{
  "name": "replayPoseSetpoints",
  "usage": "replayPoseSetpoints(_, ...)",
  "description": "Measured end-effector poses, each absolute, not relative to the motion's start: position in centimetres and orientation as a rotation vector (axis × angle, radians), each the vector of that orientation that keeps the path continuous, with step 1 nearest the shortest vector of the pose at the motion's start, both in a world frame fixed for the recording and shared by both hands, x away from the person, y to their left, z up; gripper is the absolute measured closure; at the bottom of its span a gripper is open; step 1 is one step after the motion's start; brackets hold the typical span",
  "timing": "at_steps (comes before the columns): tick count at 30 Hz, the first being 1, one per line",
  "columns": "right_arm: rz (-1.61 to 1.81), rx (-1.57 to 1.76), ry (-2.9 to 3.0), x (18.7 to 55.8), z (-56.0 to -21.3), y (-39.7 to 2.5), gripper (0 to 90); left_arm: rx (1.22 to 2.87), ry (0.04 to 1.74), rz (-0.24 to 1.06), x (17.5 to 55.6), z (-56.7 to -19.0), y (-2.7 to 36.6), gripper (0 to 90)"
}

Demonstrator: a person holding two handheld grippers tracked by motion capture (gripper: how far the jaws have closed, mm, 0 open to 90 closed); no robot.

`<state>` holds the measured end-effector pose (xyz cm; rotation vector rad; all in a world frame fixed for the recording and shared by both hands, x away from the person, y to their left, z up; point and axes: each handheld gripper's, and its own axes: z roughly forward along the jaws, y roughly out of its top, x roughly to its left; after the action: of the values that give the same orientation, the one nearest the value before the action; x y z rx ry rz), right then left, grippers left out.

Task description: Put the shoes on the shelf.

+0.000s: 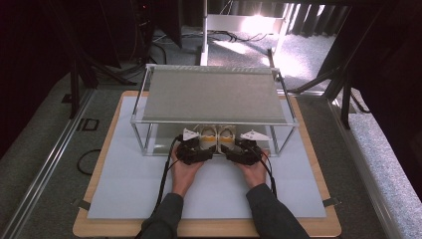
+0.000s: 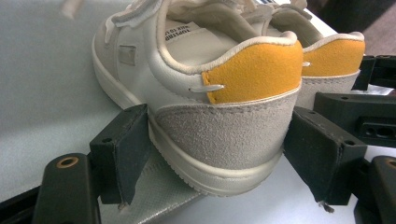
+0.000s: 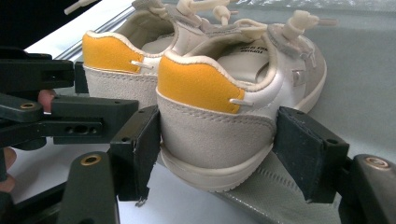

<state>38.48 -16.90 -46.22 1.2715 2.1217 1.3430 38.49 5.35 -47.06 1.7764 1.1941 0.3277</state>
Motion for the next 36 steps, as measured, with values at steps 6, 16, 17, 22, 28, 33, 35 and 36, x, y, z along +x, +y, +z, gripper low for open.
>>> replayPoseSetpoints(6,1.336,1.266,2.119,38.8,-46.4,-16.8,32.3,1.778,1.200,0.326,38.8,-47.2,5.3,23.8)
replayPoseSetpoints(16,1.303,1.249,2.111,39.6,-46.6,-16.6,32.5,1.771,1.233,0.316,39.7,-47.6,5.0,23.7)
replayPoseSetpoints(17,1.297,1.246,2.112,39.6,-46.7,-16.6,32.6,1.787,1.219,0.330,39.9,-47.7,5.0,23.7)
replayPoseSetpoints(22,1.266,1.245,2.129,39.8,-47.0,-16.5,32.7,1.819,1.216,0.354,40.0,-47.9,4.8,23.8)
replayPoseSetpoints(28,1.254,1.239,2.145,39.8,-47.2,-16.7,33.0,1.822,1.212,0.382,40.0,-48.1,4.5,23.6)
replayPoseSetpoints(33,1.247,1.235,2.142,39.8,-47.2,-16.7,33.2,1.832,1.210,0.405,40.2,-48.1,4.2,23.5)
replayPoseSetpoints(35,1.247,1.236,2.139,39.7,-47.2,-16.7,33.3,1.830,1.215,0.409,40.2,-48.1,4.1,23.6)
replayPoseSetpoints(36,1.248,1.238,2.139,39.7,-47.2,-16.7,33.3,1.831,1.215,0.412,40.2,-48.1,4.1,23.6)
